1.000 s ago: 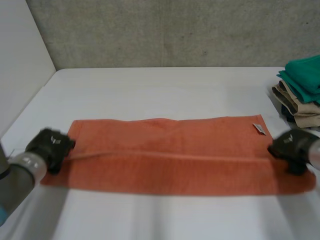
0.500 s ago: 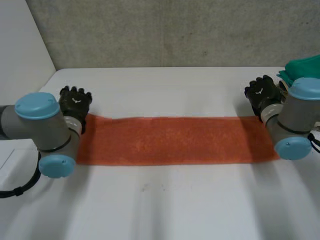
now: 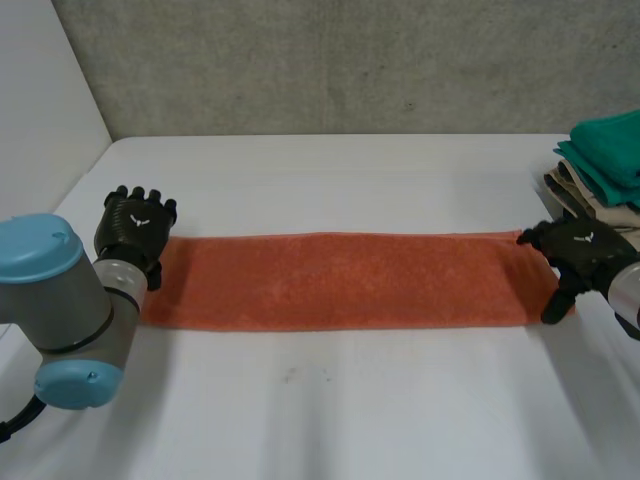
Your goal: Fold the laundry.
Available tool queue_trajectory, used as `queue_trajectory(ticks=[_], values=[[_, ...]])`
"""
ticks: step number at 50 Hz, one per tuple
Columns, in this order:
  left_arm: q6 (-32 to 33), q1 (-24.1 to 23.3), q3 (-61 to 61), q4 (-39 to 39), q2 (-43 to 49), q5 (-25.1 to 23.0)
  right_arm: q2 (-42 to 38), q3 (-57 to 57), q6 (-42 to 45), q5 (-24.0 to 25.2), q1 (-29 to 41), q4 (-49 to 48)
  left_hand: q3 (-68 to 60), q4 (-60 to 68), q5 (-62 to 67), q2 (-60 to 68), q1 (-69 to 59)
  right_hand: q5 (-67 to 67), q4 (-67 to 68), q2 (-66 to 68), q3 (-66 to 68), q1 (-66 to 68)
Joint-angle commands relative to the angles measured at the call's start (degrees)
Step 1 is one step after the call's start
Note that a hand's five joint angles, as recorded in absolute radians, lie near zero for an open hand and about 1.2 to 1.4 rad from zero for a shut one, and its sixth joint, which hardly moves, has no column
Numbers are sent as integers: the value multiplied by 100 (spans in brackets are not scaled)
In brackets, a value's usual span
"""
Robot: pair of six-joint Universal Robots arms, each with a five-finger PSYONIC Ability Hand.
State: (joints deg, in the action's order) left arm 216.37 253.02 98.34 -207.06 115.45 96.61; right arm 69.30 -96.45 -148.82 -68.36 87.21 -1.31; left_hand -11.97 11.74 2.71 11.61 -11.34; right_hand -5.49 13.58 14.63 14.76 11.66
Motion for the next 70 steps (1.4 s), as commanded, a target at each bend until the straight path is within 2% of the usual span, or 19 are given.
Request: queue_trajectory(ticks=[1, 4, 6, 7, 8, 16, 24, 28, 31, 34, 39, 45, 46, 50, 56, 60, 61, 65, 70], values=[[2, -60, 18, -97, 39, -19, -583, -14, 81, 16, -90, -316, 197, -174, -271, -161, 134, -401, 592, 487, 474, 784], [2, -69, 45, -97, 39, -19, -839, 56, 152, -11, -99, -528, 197, -174, -271, -161, 134, -1660, 1850, 1745, 1732, 2043], [2, -69, 62, -97, 39, -19, -980, 117, 222, -46, -99, -677, 197, -174, -271, -161, 134, -3254, 3445, 3340, 3327, 3637], [2, -69, 62, -97, 30, -19, -1015, 152, 248, -64, -99, -686, 197, -174, -271, -161, 134, -4327, 4517, 4413, 4399, 4710], [2, -69, 71, -97, 30, -19, -1024, 179, 275, -81, -116, -669, 197, -174, -271, -161, 134, -6253, 6443, 6338, 6325, 6636], [2, -34, 62, -97, -58, -10, -691, 30, 626, -442, -573, -695, 197, -174, -271, -161, 134, -6451, 6642, 6537, 6524, 6834], [2, -42, 80, -89, -181, 7, -216, -41, 1916, -573, -1802, -721, 197, -174, -271, -161, 134, -6451, 6642, 6537, 6524, 6834], [2, -51, 106, -89, -233, 7, -198, 29, 2435, -547, -1962, -739, 197, -174, -271, -161, 134, -6451, 6642, 6537, 6524, 6834], [2, -34, 106, -89, -269, 16, -163, 30, 2411, -468, -1848, -730, 197, -174, -271, -161, 134, -6451, 6642, 6537, 6524, 6834], [2, -16, 106, -89, -365, 16, 74, 47, 1955, -442, -1208, -783, 197, -174, -271, -161, 134, -6451, 6642, 6537, 6524, 6834], [-7, 19, 98, -89, -506, 33, 504, 56, 1094, -231, 450, -1369, 197, -174, -271, -161, 134, -6451, 6642, 6537, 6524, 6834], [-147, 81, 115, -80, -708, 51, 391, 310, 960, -73, 2439, -2179, 197, -174, -271, -161, 134, -6451, 6642, 6537, 6524, 6834], [-200, 81, 115, -71, -717, 60, 165, 476, 943, -20, 2981, -2354, 197, -174, -271, -161, 134, -6451, 6642, 6537, 6524, 6834], [-393, 63, 150, -45, -735, 42, -923, 1221, 1039, 111, 4230, -2567, 197, -174, -271, -161, 134, -6451, 6642, 6537, 6524, 6834], [-429, 10, 229, -45, -700, 16, -2183, 2042, 1224, 191, 5051, -2356, 197, -174, -271, -161, 134, -6451, 6642, 6537, 6524, 6834], [-437, -33, 238, -36, -682, 7, -2466, 2095, 1312, 60, 5043, -2294, 197, -174, -271, -161, 134, 103, 87, -18, -31, 280], [-437, -60, 238, -36, -691, 7, -2361, 2025, 1234, 24, 5017, -2295, 197, -174, -271, -161, 134, 549, -358, -463, -476, -166], [-429, -323, 203, -36, -699, -37, -1800, 1631, 752, -317, 4912, -2277, 197, -174, -271, -161, 134, 549, -358, -463, -476, -166], [-464, -710, 150, -36, -708, -142, -780, 822, -356, -959, 4025, -2163, 197, -174, -271, -161, 134, 549, -358, -463, -476, -166]])
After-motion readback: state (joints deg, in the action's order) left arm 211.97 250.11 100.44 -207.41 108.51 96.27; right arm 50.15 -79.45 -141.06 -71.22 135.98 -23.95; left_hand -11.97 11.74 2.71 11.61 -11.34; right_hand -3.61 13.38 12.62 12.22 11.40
